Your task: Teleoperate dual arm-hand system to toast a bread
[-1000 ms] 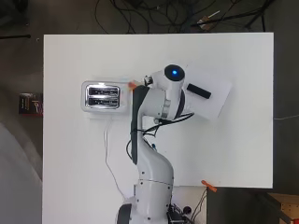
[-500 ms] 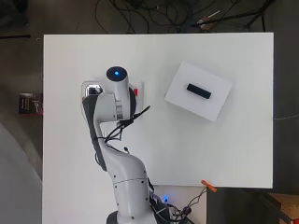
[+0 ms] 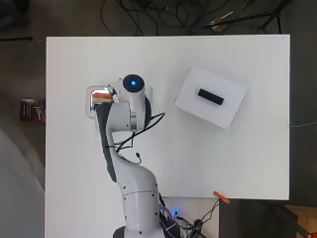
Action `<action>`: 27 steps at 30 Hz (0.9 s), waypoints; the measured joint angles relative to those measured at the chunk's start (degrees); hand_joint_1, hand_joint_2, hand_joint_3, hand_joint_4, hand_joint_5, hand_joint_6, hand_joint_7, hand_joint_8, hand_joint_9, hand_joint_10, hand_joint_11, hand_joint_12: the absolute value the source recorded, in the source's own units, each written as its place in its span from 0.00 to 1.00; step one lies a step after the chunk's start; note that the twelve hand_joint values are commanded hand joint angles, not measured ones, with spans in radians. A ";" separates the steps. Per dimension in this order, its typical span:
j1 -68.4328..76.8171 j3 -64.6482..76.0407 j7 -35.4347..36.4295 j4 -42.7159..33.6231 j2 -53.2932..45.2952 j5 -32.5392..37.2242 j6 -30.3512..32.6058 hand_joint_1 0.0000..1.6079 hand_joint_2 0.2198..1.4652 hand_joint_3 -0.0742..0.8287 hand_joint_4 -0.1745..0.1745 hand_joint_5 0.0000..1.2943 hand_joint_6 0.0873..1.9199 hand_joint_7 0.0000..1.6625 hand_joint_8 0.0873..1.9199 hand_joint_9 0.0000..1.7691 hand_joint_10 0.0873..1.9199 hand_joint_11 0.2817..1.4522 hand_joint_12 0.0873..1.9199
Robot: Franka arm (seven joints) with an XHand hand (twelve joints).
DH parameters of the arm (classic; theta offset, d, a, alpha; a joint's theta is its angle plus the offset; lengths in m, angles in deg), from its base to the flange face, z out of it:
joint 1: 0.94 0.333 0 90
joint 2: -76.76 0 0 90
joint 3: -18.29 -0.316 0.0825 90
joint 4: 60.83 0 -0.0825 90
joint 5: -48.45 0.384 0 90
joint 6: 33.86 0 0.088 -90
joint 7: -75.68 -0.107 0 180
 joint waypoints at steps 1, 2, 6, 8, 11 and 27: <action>0.07 0.09 0.08 0.28 0.26 -0.03 0.42 0.75 0.78 0.08 0.19 0.53 0.74 0.60 0.46 0.65 0.06 0.34 0.00; -0.01 0.05 -0.08 0.47 0.35 -0.21 0.69 0.75 0.78 0.08 0.21 0.53 0.75 0.60 0.46 0.66 0.02 0.34 0.00; -7.91 -7.52 -3.38 0.77 -3.36 -4.16 1.45 0.79 0.79 0.08 0.12 0.51 0.78 0.54 0.51 0.55 0.36 0.31 0.00; -17.04 -17.57 -5.63 0.94 -6.13 -6.73 1.72 0.82 0.78 0.08 0.05 0.51 0.78 0.53 0.53 0.52 0.47 0.30 0.00; -33.30 -37.74 -9.67 1.20 -10.65 -11.65 2.10 0.83 0.78 0.08 0.00 0.49 0.79 0.51 0.55 0.51 0.56 0.30 0.00; -64.90 -73.68 -18.16 0.53 -18.86 -21.77 3.69 0.74 0.79 0.08 0.20 0.55 0.77 0.58 0.45 0.66 0.00 0.31 0.00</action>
